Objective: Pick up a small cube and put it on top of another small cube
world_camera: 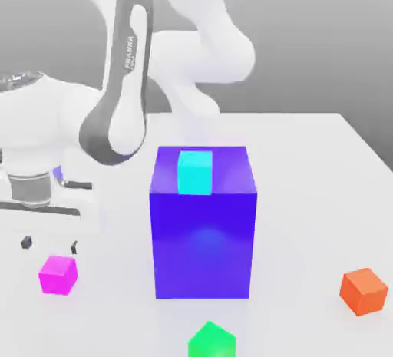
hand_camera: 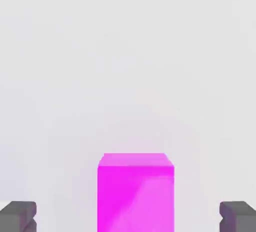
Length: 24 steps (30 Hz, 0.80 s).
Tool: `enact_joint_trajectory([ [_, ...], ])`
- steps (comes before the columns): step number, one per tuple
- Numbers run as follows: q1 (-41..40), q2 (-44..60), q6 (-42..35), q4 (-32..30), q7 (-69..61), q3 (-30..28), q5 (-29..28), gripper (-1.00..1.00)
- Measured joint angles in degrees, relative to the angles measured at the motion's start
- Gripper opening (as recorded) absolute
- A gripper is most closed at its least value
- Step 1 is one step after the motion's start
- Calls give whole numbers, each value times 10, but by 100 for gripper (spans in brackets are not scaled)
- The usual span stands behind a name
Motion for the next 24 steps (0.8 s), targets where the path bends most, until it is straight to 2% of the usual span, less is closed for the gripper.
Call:
enact_joint_trajectory([
  [3,-45,53,38,13,-41,56,52,0],
  [4,-60,68,49,17,-50,73,65,-100],
  [11,-62,70,50,17,-51,76,66,-100],
  [18,1,-36,-26,-6,42,-9,-60,-100],
  [24,45,19,-53,88,-40,35,-139,-100],
])
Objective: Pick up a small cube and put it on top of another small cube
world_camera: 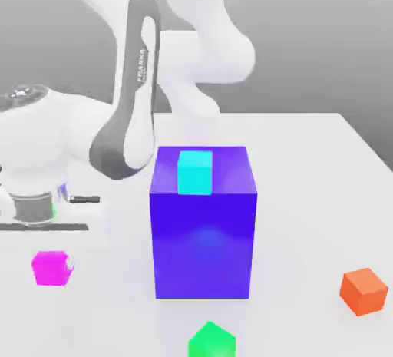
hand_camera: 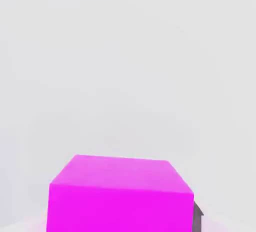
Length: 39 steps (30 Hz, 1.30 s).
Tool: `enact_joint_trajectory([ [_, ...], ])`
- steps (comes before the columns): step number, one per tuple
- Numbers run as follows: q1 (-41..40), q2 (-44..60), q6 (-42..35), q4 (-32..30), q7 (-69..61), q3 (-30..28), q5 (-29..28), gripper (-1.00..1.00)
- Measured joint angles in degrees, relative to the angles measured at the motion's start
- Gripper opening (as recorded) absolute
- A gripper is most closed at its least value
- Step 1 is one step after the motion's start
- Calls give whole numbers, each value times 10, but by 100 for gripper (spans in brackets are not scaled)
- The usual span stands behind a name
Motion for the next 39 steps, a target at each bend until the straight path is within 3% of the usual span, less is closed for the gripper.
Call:
enact_joint_trajectory([
  [4,14,24,-16,37,-70,29,-38,-100],
  [20,15,25,-69,68,-347,115,-118,-100],
  [39,15,3,-119,96,-706,236,-173,-100],
])
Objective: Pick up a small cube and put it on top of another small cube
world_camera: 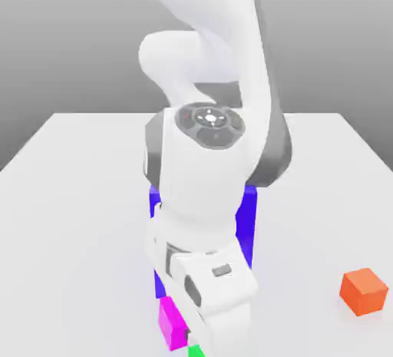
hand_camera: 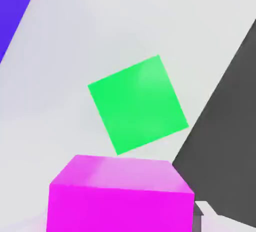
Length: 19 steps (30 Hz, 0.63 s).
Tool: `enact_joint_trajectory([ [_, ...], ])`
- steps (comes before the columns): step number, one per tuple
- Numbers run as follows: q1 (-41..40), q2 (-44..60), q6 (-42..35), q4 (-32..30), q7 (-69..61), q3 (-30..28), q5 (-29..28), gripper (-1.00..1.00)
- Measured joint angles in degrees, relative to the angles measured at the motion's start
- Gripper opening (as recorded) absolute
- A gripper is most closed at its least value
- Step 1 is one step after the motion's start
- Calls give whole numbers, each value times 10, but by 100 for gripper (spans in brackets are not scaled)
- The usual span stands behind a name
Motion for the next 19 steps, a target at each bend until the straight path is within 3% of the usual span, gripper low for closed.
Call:
enact_joint_trajectory([
  [6,-12,-24,-3,-10,-129,41,17,-100],
  [10,-41,-49,20,-50,-220,58,78,-100],
  [15,-32,17,88,-52,-211,41,57,-100],
  [16,-31,27,96,-51,-208,39,54,100],
  [19,-31,27,96,-51,-208,39,54,100],
])
